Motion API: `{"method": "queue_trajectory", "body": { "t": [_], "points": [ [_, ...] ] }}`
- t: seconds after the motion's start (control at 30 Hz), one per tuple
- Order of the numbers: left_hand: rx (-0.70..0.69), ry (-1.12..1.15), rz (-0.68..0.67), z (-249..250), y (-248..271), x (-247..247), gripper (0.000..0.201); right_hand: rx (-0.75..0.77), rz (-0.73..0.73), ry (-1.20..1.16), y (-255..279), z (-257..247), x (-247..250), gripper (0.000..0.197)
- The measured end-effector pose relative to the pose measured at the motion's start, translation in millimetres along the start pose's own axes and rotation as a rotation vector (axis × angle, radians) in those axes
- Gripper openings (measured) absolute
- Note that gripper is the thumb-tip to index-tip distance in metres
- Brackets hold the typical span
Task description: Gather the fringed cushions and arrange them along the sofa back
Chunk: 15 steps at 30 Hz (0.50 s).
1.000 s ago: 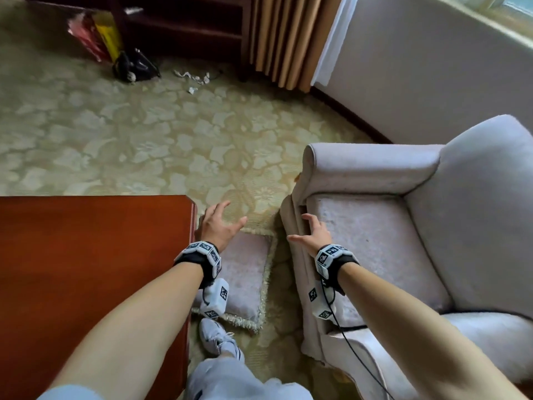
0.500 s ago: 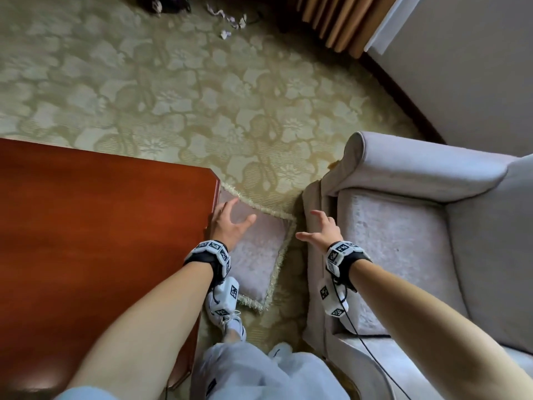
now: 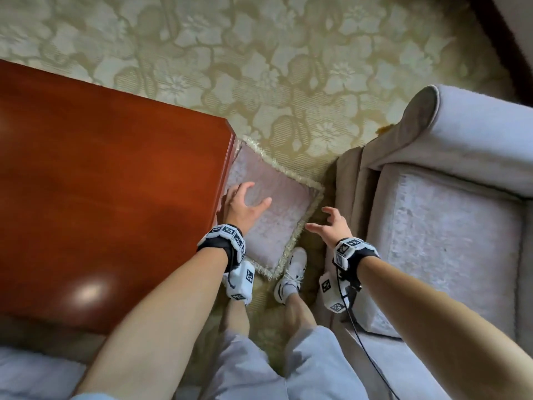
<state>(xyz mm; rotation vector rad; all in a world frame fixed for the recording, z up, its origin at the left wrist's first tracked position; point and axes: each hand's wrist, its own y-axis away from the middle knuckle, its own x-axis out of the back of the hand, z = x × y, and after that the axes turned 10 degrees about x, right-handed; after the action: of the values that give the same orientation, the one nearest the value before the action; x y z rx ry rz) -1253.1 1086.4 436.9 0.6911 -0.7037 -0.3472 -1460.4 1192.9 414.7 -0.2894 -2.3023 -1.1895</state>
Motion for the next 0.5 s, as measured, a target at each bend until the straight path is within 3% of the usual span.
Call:
{"method": "queue_trajectory", "body": {
  "t": [0.27,0.5],
  "points": [
    [0.2,-0.035,0.088,-53,-41,-70,0.055,-0.063,-0.156,-0.141,-81,53,-72,0.076],
    [0.258,-0.057,0.12,-101,-83,-121,0.049,-0.189,-0.154,-0.162,-128,121,-110,0.078]
  ]
}}
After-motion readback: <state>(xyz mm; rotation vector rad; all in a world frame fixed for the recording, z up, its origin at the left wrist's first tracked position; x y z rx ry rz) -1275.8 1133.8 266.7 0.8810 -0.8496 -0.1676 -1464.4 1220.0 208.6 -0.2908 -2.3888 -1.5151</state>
